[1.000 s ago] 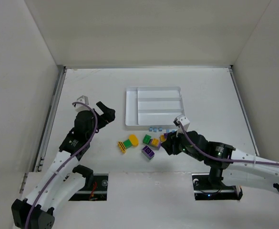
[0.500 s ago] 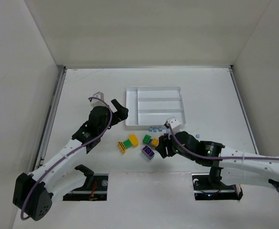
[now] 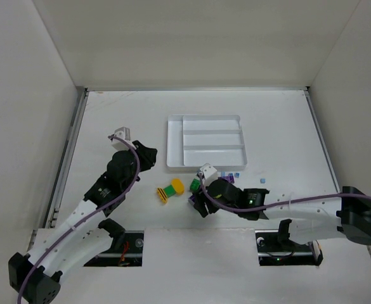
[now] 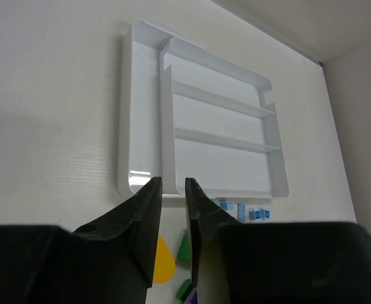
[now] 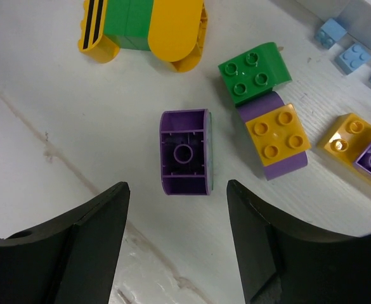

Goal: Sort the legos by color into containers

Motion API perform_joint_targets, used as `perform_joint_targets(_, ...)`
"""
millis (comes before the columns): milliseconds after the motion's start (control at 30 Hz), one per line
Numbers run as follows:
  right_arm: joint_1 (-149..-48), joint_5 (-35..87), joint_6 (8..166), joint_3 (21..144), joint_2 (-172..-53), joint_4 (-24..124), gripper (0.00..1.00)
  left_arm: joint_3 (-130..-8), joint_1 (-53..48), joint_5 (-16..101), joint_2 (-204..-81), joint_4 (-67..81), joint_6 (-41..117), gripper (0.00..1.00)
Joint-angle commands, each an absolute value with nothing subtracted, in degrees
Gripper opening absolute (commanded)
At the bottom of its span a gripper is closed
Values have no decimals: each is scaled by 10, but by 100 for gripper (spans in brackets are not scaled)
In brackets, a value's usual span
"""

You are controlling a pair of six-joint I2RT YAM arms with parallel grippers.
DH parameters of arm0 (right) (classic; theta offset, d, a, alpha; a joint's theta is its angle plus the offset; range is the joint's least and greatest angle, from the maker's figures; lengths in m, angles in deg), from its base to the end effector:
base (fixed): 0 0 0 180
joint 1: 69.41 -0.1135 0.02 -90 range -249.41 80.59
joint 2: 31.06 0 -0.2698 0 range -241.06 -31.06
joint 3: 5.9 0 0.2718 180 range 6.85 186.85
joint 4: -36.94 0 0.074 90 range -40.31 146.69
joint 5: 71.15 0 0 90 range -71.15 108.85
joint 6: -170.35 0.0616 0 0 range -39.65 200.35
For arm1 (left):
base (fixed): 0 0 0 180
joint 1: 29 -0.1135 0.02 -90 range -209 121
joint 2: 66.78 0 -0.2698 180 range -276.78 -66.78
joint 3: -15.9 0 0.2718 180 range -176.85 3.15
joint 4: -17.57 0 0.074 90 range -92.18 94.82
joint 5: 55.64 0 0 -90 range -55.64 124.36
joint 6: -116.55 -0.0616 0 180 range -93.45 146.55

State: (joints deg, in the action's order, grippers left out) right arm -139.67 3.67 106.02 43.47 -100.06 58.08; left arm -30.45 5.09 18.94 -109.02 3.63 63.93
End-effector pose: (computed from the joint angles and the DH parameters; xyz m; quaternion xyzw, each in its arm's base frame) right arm 0.1099 0.2585 0.1869 -0.2910 0.8547 0.2262 0.3656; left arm 0.1937 -0.1113 0.2916 -0.1081 0.7554 -0.2894 0.5779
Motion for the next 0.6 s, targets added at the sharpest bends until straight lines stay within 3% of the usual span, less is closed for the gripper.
perform_joint_targets(0, -1401, 48, 1053, 438, -1021, 517, 69, -282, 56, 191, -1057, 24, 626, 21)
perform_joint_targets(333, -1399, 22, 1054, 446, -1074, 513, 63, -257, 50, 190, -1047, -3, 634, 34)
perform_joint_targets(567, -1392, 9, 1052, 449, -1095, 486, 49, -259, 66, 194, -1060, 1, 635, 40)
